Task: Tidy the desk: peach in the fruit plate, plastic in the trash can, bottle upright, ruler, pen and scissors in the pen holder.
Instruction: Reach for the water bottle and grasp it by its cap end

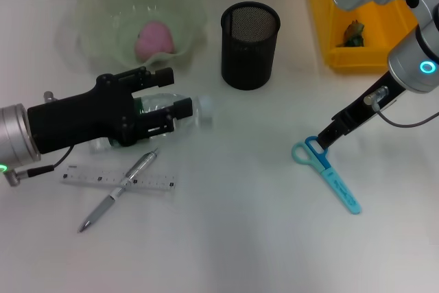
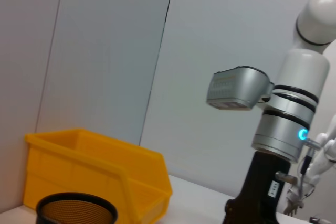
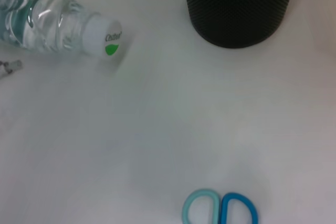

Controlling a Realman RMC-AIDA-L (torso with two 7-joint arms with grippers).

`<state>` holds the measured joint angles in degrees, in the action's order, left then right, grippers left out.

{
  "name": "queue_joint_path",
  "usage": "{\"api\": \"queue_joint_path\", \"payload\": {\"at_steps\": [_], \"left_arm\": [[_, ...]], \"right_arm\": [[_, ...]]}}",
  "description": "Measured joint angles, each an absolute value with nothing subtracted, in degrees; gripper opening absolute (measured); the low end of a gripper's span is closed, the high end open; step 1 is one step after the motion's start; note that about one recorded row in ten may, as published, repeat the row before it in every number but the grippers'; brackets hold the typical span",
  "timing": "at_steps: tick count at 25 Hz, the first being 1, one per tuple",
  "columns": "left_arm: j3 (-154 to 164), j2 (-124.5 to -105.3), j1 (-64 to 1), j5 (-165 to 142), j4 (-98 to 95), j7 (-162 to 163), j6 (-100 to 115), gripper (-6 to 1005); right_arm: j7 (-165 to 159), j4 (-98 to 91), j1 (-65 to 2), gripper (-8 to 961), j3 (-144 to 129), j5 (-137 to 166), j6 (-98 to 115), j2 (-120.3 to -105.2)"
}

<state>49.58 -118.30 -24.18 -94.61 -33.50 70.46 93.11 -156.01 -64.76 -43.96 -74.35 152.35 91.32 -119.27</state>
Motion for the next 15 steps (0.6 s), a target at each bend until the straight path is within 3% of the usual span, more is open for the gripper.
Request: {"api": "queue_joint_path", "payload": {"at_steps": [15], "left_arm": [[49.38, -118.37, -25.56, -94.57, -33.48, 70.49, 90.17, 705]], "right_arm": [[-155.98, -64.74, -44.43, 612, -74.35, 152.57, 91.6, -119.17]]}}
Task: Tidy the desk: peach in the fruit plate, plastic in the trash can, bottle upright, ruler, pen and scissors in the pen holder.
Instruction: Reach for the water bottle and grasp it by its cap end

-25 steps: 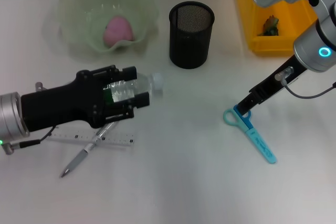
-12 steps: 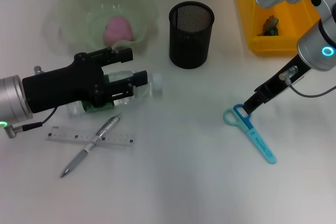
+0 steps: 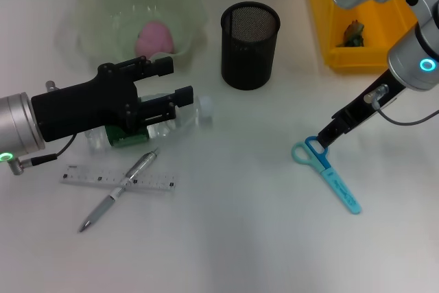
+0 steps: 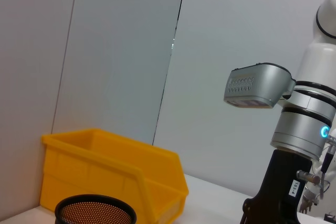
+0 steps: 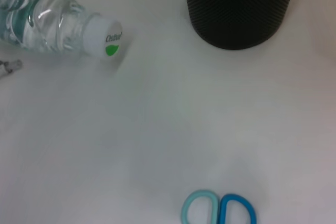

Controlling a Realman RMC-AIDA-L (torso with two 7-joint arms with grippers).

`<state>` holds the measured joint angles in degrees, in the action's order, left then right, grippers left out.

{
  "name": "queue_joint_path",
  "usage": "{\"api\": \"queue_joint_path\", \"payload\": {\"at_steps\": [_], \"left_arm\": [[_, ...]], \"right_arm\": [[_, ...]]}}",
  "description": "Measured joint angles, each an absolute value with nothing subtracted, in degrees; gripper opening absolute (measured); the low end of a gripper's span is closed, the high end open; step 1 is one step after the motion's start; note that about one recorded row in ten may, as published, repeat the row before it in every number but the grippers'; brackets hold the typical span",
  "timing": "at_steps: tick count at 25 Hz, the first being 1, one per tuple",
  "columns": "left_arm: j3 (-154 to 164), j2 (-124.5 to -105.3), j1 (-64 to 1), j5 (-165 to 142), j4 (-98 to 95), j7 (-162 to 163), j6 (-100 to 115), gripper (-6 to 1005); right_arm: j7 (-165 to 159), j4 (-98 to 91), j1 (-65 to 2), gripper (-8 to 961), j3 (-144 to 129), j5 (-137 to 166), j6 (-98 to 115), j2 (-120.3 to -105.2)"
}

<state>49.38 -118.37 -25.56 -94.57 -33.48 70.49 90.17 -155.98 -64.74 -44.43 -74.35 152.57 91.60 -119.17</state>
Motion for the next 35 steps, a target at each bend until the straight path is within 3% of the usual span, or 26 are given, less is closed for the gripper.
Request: {"api": "queue_joint_path", "payload": {"at_steps": [35], "left_arm": [[48.76, -118.3, -25.23, -93.86, -33.94, 69.92, 90.15, 706]], "right_arm": [[-154.77, -65.37, -43.43, 612, -74.44, 150.17, 88.53, -119.46]]}}
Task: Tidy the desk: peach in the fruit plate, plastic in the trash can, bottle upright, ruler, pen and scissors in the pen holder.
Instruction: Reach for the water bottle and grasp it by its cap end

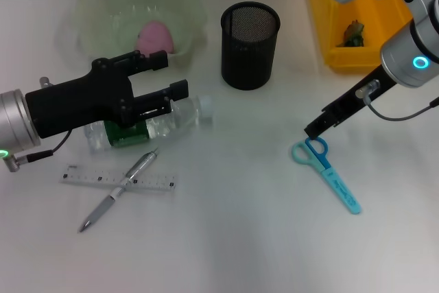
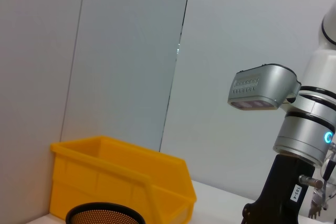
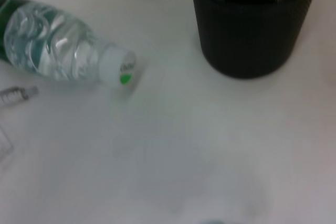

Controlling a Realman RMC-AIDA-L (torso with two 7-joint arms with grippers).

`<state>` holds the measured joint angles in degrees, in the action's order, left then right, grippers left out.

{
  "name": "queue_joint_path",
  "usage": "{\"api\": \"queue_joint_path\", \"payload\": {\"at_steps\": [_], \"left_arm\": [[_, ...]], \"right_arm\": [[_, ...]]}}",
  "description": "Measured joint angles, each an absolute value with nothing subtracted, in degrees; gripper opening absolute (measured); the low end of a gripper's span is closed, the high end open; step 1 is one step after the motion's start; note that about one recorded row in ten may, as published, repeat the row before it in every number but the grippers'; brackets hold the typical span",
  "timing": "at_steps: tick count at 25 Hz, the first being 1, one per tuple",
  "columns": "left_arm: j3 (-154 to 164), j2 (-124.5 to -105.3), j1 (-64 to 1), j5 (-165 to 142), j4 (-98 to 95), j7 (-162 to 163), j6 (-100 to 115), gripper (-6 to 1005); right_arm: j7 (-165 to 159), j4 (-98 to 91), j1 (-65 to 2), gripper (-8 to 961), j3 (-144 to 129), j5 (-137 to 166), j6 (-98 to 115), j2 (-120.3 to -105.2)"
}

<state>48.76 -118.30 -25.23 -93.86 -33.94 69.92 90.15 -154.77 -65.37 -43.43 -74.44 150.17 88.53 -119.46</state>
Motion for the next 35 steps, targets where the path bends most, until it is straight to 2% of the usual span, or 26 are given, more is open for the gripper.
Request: {"api": "queue_joint_path", "payload": {"at_steps": [7, 12, 15, 18, 24, 27, 35], "left_arm": [[48.44, -118.3, -25.46, -93.87, -33.84, 69.91, 89.29, 706], [47.23, -118.3, -25.54, -93.87, -33.61, 70.06, 88.64, 706], [45.85, -118.3, -25.57, -93.87, -33.58, 70.41, 88.65, 706], [45.79, -118.3, -25.58, -93.87, -33.59, 70.43, 88.65, 706], [45.7, -118.02, -26.05, -93.9, -34.03, 71.99, 88.13, 707], [45.84, -117.96, -26.46, -94.22, -34.23, 72.86, 87.54, 707], [46.31, -117.95, -30.34, -106.22, -41.27, 84.02, 85.68, 707]], "right_arm": [[-149.33, -71.86, -37.27, 612, -73.77, 139.61, 85.61, -119.33], [-139.7, -76.06, -28.24, 612, -72.61, 127.22, 81.39, -119.45], [-121.41, -69.12, -19.96, 612, -66.28, 106.43, 81.35, -119.27], [-117.12, -66.48, -18.79, 612, -64.97, 102.56, 81.93, -119.22], [-85.73, -39.88, -17.1, 613, -51.91, 87.26, 94.48, -119.13], [-78.2, -33.34, -17.19, 613, -48.17, 86.96, 97.89, -119.08], [-69.91, -27.56, -13.1, 613, -46.87, 87.52, 100.4, -119.08]]}}
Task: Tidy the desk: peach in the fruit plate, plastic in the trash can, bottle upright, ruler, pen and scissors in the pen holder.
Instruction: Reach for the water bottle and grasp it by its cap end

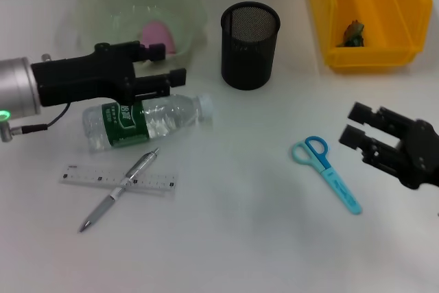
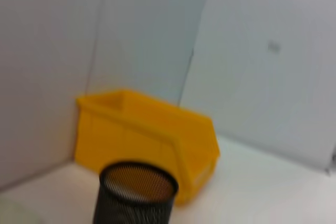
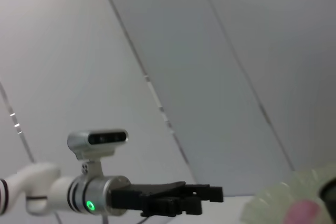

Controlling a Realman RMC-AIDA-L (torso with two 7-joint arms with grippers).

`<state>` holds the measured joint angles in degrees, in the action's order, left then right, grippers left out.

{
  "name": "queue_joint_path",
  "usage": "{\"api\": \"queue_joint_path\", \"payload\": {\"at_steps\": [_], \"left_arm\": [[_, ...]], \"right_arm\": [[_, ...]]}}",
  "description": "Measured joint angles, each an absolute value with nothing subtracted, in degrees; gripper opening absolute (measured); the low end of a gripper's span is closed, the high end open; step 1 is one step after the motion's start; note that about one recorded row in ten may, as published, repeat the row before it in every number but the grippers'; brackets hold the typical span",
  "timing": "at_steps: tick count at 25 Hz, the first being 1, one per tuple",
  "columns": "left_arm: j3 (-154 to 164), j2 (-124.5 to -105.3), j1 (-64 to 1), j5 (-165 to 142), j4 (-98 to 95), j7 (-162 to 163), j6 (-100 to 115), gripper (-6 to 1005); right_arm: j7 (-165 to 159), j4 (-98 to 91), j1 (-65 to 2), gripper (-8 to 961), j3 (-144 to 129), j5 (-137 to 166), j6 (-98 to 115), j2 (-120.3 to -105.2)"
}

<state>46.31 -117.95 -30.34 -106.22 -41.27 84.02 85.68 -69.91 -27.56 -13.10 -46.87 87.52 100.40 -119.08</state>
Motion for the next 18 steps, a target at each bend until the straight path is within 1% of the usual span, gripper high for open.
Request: {"api": "queue_joint_path", "payload": {"at_steps": [3, 4, 6, 9, 13, 18], "left_arm": [[46.34, -118.15, -33.42, -114.46, -45.21, 90.43, 85.64, 707], [46.49, -118.29, -35.42, -119.29, -47.15, 94.19, 85.62, 707], [46.49, -118.29, -35.42, -119.29, -47.15, 94.19, 85.62, 707], [49.57, -118.47, -40.6, -128.8, -49.83, 103.09, 83.88, 707], [54.83, -118.67, -41.56, -130.5, -51.3, 105.93, 82.14, 707], [61.09, -118.83, -41.19, -130.46, -52.63, 108.5, 78.17, 784]], "right_arm": [[-69.4, -26.77, -11.45, 613, -46.29, 87.52, 100.15, -119.09], [-69.01, -26.18, -10.91, 613, -46.26, 87.52, 100.12, -119.09], [-68.55, -25.25, -10.73, 613, -46.25, 87.67, 100.09, -119.01], [-68.04, -24.41, -10.74, 613, -46.26, 88.45, 99.9, -118.95], [-67.08, -23.77, -10.69, 613, -46.26, 89.54, 99.77, -118.93], [-64.72, -22.05, -10.05, 613, -46.23, 89.65, 99.59, -118.67]]}}
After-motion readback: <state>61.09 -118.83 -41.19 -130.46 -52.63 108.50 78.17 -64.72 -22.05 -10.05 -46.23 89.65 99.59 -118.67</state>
